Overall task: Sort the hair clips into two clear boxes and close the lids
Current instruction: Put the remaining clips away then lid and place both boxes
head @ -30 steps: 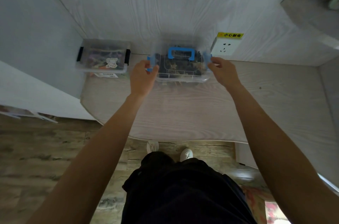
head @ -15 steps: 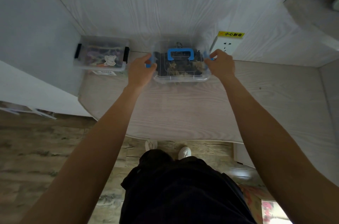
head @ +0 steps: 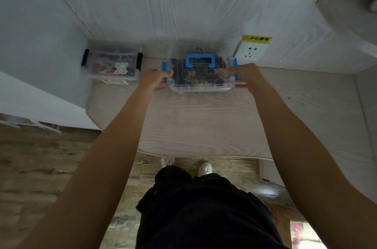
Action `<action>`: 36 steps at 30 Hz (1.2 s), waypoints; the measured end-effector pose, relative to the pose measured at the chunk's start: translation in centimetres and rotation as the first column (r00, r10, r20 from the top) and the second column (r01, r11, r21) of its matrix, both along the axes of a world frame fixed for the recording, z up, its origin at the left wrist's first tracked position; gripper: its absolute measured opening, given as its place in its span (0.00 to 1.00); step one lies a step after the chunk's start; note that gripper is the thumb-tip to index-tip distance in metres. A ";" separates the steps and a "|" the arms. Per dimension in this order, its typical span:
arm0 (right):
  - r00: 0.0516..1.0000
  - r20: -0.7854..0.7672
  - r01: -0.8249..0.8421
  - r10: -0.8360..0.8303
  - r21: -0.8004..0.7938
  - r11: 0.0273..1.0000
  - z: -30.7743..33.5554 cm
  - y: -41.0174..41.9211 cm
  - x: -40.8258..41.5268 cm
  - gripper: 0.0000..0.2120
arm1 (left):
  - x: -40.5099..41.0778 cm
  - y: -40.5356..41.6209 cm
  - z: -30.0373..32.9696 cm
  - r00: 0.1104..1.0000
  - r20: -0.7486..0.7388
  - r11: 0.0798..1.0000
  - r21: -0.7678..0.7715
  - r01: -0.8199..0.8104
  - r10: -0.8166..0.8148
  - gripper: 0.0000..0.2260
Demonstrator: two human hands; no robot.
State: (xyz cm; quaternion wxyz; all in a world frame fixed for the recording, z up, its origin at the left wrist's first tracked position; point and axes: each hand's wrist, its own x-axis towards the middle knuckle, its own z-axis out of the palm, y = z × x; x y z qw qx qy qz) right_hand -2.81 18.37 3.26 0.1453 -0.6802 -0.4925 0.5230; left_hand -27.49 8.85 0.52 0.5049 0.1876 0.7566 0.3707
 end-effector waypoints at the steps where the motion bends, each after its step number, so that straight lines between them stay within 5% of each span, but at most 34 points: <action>1: 0.999 0.041 0.006 -0.010 0.079 0.997 -0.4 -0.4 -0.2 0.18 | 0.2 0.0 -0.1 1.000 -0.014 0.999 0.033 0.002 -0.002 0.19; 4: 0.920 0.388 -0.170 0.046 0.291 0.942 -0.8 -1.6 -1.4 0.17 | 1.3 0.0 -0.4 0.956 -0.291 0.991 0.114 0.065 -0.029 0.06; 8: 0.744 0.667 -0.329 0.044 0.309 0.892 -0.9 -2.5 -2.9 0.17 | 2.4 -0.6 -0.3 0.707 -0.686 0.966 0.024 0.257 -0.172 0.18; 12: 0.650 0.757 -0.458 0.064 0.323 0.828 -1.6 -3.0 -3.0 0.14 | 3.4 -0.7 0.4 0.438 -0.858 0.935 -0.124 0.333 -0.270 0.15; 15: 0.627 0.776 -0.493 0.069 0.326 0.807 -1.7 -3.3 -2.9 0.16 | 3.3 -0.7 0.9 0.362 -0.880 0.920 -0.177 0.348 -0.307 0.16; 19: 0.727 0.683 -0.429 0.068 0.374 0.822 -1.4 -4.2 -2.5 0.19 | 2.1 -1.0 0.9 0.359 -0.876 0.904 -0.170 0.392 -0.321 0.16; 26: 0.946 0.169 -0.321 0.276 0.393 0.862 -2.4 -7.2 -6.2 0.32 | -3.2 -3.8 0.6 0.255 -0.919 0.912 -0.199 0.358 -0.300 0.21; 36: 0.956 0.088 -0.292 0.280 0.370 0.882 -2.7 -7.3 -9.3 0.32 | -5.1 -5.2 0.6 0.414 -0.809 0.877 -0.241 0.415 -0.418 0.28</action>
